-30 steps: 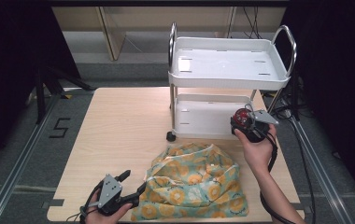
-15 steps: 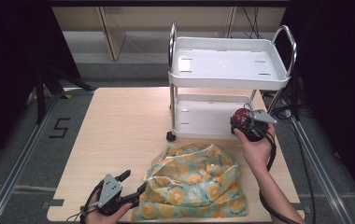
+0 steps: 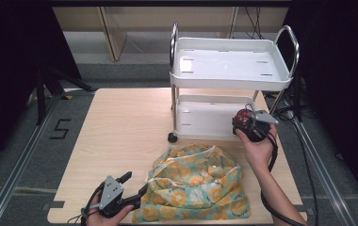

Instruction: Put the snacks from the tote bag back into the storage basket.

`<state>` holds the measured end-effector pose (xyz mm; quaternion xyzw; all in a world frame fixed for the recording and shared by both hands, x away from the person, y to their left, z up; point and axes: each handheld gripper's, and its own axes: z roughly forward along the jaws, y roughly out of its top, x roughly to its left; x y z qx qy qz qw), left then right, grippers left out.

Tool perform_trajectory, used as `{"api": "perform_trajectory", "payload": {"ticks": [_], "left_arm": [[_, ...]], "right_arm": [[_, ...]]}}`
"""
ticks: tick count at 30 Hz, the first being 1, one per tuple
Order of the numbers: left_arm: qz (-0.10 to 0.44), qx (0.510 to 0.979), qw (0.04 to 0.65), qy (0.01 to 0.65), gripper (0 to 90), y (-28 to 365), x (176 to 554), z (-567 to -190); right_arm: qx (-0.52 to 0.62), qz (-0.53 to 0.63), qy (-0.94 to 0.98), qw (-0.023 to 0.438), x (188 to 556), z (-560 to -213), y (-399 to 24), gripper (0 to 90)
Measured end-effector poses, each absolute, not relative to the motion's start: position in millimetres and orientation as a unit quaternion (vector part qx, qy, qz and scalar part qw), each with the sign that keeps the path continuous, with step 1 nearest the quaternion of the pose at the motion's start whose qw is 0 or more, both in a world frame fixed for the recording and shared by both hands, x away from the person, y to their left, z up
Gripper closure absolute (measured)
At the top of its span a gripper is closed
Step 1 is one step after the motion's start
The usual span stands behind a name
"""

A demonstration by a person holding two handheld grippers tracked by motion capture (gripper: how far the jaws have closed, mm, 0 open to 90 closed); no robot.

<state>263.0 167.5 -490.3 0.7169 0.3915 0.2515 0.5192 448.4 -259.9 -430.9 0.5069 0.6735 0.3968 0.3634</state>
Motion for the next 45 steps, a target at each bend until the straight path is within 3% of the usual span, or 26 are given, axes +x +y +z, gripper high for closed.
{"api": "perform_trajectory", "payload": {"ticks": [45], "left_arm": [[0.252, 0.717, 0.517, 0.393, 29.0, 169, 263, -490]], "right_arm": [[0.528, 0.391, 0.664, 0.358, 460, -440, -259, 26.5]]}}
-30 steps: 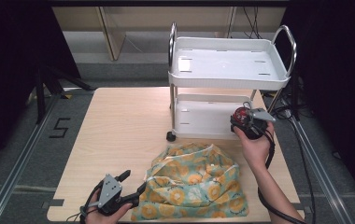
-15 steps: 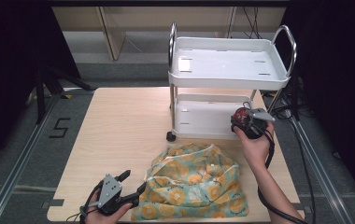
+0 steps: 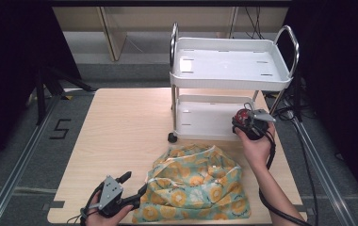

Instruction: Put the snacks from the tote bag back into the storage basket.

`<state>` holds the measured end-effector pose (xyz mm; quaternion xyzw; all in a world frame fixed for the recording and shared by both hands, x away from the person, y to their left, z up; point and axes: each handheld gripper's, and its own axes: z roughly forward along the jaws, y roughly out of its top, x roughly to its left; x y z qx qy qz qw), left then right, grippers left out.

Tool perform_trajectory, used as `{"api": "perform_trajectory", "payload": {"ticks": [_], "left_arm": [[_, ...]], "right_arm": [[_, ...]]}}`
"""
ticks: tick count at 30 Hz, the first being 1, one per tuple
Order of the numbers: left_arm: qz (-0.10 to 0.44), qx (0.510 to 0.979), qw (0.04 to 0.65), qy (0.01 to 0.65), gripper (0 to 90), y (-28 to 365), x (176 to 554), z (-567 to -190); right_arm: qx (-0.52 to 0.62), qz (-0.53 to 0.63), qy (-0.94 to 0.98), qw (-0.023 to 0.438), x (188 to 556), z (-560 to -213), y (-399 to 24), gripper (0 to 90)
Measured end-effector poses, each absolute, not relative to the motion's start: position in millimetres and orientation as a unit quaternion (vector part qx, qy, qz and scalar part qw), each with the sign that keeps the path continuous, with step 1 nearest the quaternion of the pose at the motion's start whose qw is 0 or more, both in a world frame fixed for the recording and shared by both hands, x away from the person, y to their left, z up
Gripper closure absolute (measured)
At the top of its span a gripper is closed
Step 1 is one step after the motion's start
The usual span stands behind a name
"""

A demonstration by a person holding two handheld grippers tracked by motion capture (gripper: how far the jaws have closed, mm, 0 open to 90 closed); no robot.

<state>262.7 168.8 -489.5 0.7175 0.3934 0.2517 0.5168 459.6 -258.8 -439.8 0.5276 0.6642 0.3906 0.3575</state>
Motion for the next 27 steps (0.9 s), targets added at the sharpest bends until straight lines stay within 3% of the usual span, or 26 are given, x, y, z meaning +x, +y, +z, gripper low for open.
{"api": "perform_trajectory", "payload": {"ticks": [27], "left_arm": [[0.254, 0.717, 0.516, 0.394, 29.0, 169.1, 262.4, -489.4]], "right_arm": [[0.516, 0.380, 0.679, 0.359, 463.8, -447.2, -256.0, 26.5]]}}
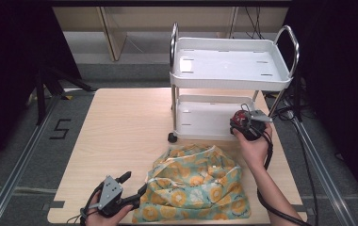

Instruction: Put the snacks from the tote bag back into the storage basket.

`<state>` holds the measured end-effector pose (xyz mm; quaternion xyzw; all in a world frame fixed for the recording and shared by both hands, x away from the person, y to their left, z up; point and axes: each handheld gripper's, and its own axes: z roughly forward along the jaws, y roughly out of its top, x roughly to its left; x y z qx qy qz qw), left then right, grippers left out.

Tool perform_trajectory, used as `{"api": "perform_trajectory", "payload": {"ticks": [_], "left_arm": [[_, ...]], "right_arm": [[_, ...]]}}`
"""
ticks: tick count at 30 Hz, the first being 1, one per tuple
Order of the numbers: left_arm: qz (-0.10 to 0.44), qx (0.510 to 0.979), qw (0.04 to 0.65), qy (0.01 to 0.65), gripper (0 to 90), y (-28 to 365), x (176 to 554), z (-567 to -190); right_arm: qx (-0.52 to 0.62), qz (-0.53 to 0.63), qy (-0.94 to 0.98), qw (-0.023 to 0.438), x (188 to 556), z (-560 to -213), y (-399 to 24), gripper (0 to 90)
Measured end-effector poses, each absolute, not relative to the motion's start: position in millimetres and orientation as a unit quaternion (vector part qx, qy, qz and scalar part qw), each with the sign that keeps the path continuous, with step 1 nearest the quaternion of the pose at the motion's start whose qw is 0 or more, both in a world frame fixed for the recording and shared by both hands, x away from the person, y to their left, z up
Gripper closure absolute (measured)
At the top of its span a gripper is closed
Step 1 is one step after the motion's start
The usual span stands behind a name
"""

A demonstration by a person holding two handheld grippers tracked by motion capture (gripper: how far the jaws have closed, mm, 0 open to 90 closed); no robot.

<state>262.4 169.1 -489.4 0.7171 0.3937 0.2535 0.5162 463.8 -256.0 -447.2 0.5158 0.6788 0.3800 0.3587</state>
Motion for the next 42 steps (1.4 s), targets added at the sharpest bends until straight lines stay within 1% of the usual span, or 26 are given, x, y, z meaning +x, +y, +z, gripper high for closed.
{"api": "perform_trajectory", "payload": {"ticks": [6, 7, 8, 12, 16, 21, 25, 27, 33, 42], "left_arm": [[0.251, 0.717, 0.518, 0.392, 29.0, 169, 263, -490], [0.251, 0.719, 0.517, 0.392, 29.0, 169, 263, -490], [0.251, 0.719, 0.516, 0.393, 29.0, 169, 262, -489], [0.253, 0.719, 0.514, 0.394, 29.0, 169, 262, -489], [0.253, 0.720, 0.514, 0.392, 29.0, 169, 262, -489], [0.252, 0.719, 0.514, 0.394, 29.0, 169, 262, -489], [0.252, 0.718, 0.514, 0.395, 29.0, 169, 262, -489], [0.252, 0.719, 0.514, 0.395, 29.0, 169, 262, -489], [0.252, 0.720, 0.514, 0.392, 29.0, 170, 262, -489], [0.251, 0.720, 0.513, 0.394, 29.0, 169, 262, -489]], "right_arm": [[0.525, 0.376, 0.681, 0.345, 463, -449, -254, 26.5], [0.517, 0.378, 0.684, 0.350, 465, -451, -255, 26.5], [0.526, 0.375, 0.682, 0.342, 463, -451, -255, 26.5], [0.509, 0.373, 0.688, 0.358, 467, -454, -258, 26.5], [0.518, 0.371, 0.689, 0.345, 466, -455, -258, 26.5], [0.515, 0.367, 0.691, 0.349, 467, -460, -259, 26.5], [0.522, 0.365, 0.693, 0.337, 467, -461, -258, 26.4], [0.518, 0.367, 0.692, 0.343, 468, -464, -259, 26.4], [0.527, 0.366, 0.691, 0.334, 467, -463, -259, 26.4], [0.525, 0.376, 0.686, 0.335, 469, -466, -259, 26.0]]}}
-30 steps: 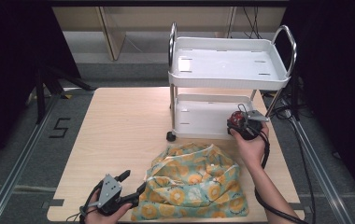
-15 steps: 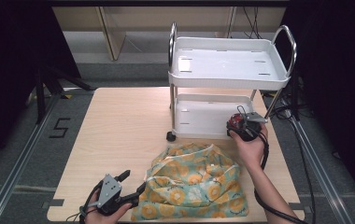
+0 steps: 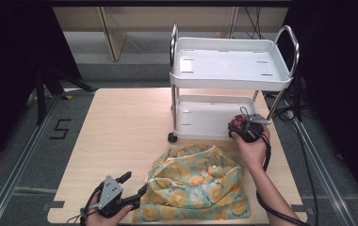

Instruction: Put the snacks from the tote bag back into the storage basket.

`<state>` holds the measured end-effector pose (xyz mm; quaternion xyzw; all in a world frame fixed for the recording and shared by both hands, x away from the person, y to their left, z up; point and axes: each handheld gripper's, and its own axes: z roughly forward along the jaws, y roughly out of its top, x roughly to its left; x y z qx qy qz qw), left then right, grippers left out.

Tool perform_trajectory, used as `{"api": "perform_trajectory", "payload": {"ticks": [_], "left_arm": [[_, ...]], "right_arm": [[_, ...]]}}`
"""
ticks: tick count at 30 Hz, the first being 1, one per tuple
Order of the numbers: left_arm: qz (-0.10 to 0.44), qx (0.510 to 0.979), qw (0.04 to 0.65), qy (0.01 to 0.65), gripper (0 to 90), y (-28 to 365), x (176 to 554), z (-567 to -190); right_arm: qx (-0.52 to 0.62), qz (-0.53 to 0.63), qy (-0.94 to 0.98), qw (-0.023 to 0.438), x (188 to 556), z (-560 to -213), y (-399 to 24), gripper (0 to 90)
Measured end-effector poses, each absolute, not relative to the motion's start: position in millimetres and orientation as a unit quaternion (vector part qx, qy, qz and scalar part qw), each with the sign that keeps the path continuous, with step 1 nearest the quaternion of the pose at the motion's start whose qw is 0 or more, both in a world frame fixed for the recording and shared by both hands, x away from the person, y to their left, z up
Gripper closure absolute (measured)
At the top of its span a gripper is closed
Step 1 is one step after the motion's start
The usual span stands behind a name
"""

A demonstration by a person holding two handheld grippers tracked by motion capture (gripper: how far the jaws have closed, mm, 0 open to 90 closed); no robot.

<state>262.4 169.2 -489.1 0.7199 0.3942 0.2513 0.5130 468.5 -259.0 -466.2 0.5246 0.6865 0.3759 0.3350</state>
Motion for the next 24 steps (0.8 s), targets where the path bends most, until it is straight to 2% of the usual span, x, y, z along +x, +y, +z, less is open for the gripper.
{"api": "perform_trajectory", "payload": {"ticks": [7, 24], "left_arm": [[0.250, 0.719, 0.516, 0.392, 29.0, 169, 263, -490], [0.249, 0.721, 0.516, 0.389, 29.0, 168, 263, -490]], "right_arm": [[0.519, 0.372, 0.694, 0.331, 469, -466, -259, 25.2], [0.517, 0.369, 0.704, 0.317, 457, -460, -255, 16.8]]}}
